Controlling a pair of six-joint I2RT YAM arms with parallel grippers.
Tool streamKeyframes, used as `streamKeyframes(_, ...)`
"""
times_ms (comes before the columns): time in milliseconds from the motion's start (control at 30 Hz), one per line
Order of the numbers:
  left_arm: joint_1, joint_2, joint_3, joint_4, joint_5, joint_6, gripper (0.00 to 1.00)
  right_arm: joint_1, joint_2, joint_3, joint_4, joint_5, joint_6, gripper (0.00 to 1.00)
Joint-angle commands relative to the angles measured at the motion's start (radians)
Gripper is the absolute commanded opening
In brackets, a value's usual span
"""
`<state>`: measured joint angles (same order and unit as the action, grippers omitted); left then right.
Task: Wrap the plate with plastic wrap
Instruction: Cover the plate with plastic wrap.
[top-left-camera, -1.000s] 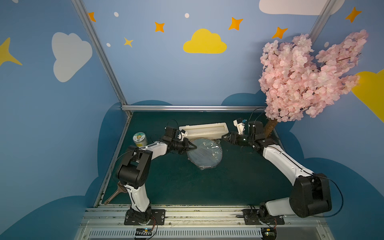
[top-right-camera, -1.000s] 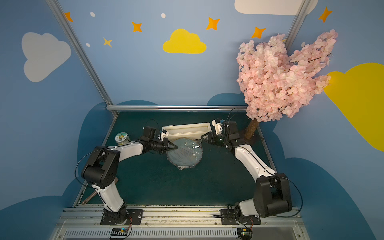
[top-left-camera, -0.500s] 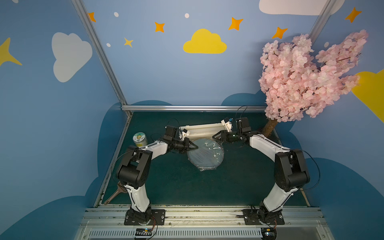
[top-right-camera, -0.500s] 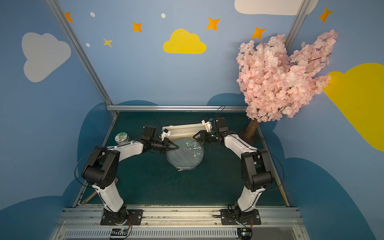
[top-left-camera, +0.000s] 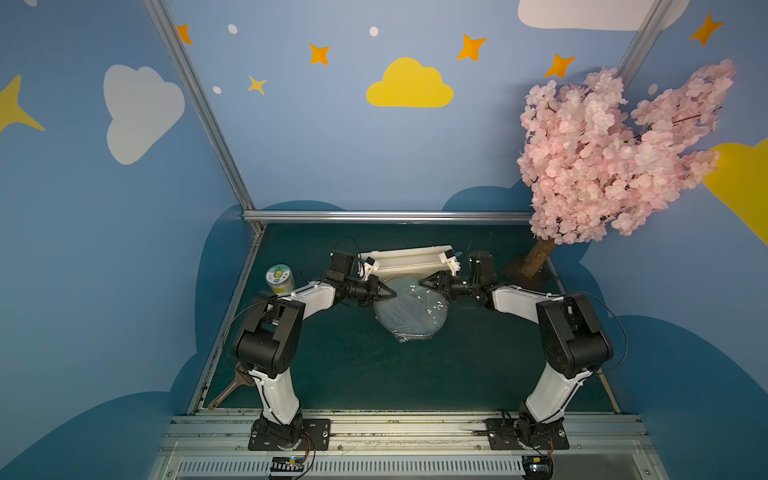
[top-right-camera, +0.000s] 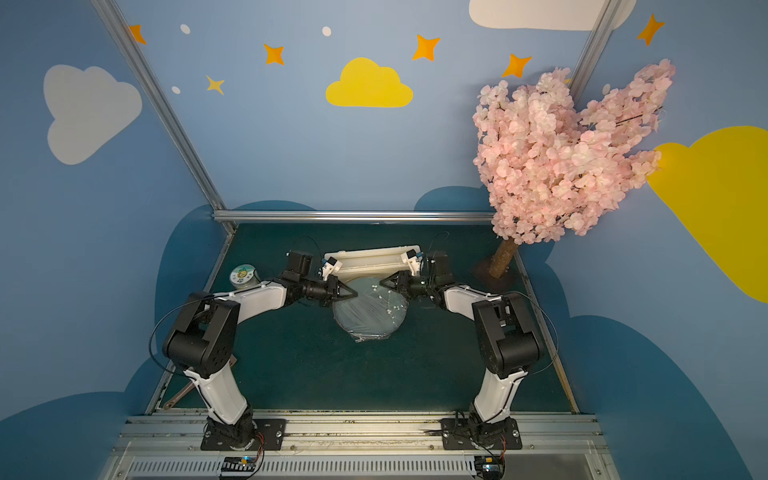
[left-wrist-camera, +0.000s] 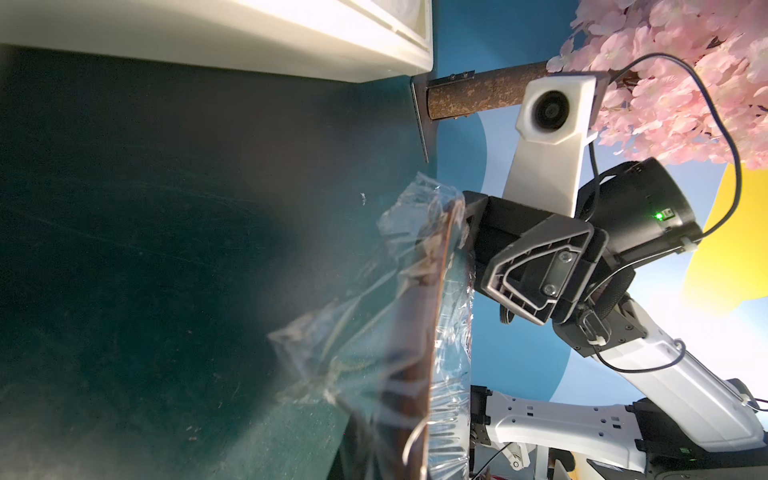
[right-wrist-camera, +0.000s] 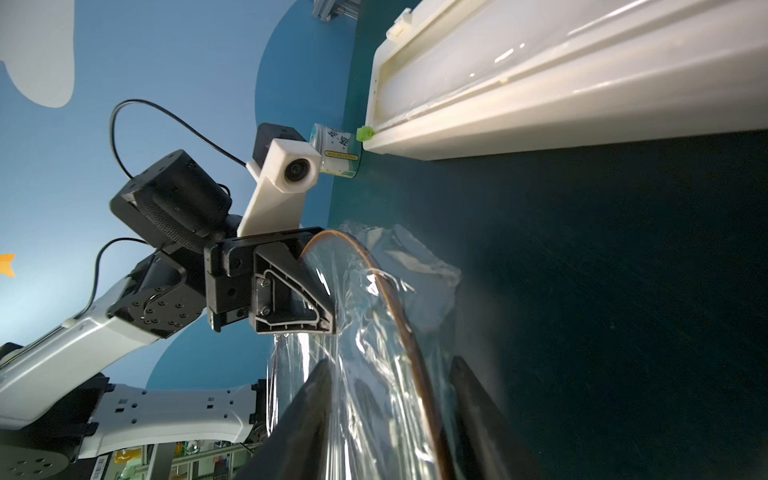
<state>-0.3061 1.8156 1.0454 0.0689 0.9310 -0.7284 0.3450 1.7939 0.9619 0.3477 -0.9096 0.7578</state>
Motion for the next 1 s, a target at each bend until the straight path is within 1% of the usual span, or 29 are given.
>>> streamKeyframes(0, -0.007, -0.032, 0.053, 0.097, 0.09, -0.026, 0.13, 0.024, 0.002, -0.028, 0.136, -0.053, 0.093, 0.4)
streamKeyframes(33, -0.007, -0.032, 0.052, 0.098, 0.089, -0.025, 0.13, 0.025, 0.005, -0.029, 0.154, -0.059, 0.106, 0.36)
streamKeyframes(100, -0.007, -0.033, 0.046, 0.101, 0.085, -0.023, 0.13, 0.025, 0.008, -0.031, 0.191, -0.072, 0.138, 0.24)
streamKeyframes(133, -0.007, -0.034, 0.044, 0.101, 0.081, -0.023, 0.13, 0.024, 0.011, -0.032, 0.209, -0.076, 0.151, 0.2)
streamKeyframes(233, -0.007, -0.041, 0.042, 0.086, 0.071, -0.009, 0.13, 0.023, 0.012, -0.035, 0.233, -0.087, 0.166, 0.17)
streamKeyframes(367, -0.007, -0.053, 0.047, 0.052, 0.053, 0.019, 0.14, 0.019, 0.0, -0.037, 0.193, -0.086, 0.135, 0.07)
streamKeyframes(400, -0.006, -0.056, 0.047, 0.047, 0.051, 0.022, 0.15, 0.017, -0.005, -0.038, 0.183, -0.086, 0.127, 0.03)
streamKeyframes(467, -0.005, -0.056, 0.05, 0.036, 0.047, 0.03, 0.19, 0.014, -0.017, -0.038, 0.155, -0.08, 0.106, 0.0)
streamKeyframes(533, -0.005, -0.057, 0.048, 0.026, 0.036, 0.036, 0.24, 0.01, -0.036, -0.038, 0.119, -0.067, 0.08, 0.0)
streamKeyframes(600, -0.003, -0.063, 0.044, 0.012, 0.019, 0.044, 0.34, 0.005, -0.061, -0.035, 0.061, -0.045, 0.038, 0.0)
streamKeyframes(633, -0.001, -0.067, 0.041, 0.002, 0.008, 0.047, 0.39, 0.002, -0.075, -0.035, 0.037, -0.031, 0.018, 0.0)
streamKeyframes(700, 0.006, -0.078, 0.033, -0.024, -0.024, 0.058, 0.55, -0.004, -0.105, -0.032, -0.036, 0.005, -0.031, 0.0)
streamKeyframes(767, 0.024, -0.096, 0.013, -0.053, -0.072, 0.065, 0.67, -0.012, -0.127, -0.032, -0.089, 0.037, -0.068, 0.0)
streamKeyframes(800, 0.037, -0.109, -0.002, -0.067, -0.102, 0.063, 0.71, -0.017, -0.134, -0.031, -0.121, 0.056, -0.089, 0.0)
streamKeyframes(867, 0.072, -0.141, -0.043, -0.074, -0.159, 0.049, 0.75, -0.021, -0.142, -0.031, -0.171, 0.08, -0.128, 0.0)
streamKeyframes(967, 0.116, -0.215, -0.141, 0.001, -0.238, 0.005, 0.79, -0.022, -0.126, -0.032, -0.209, 0.105, -0.177, 0.0)
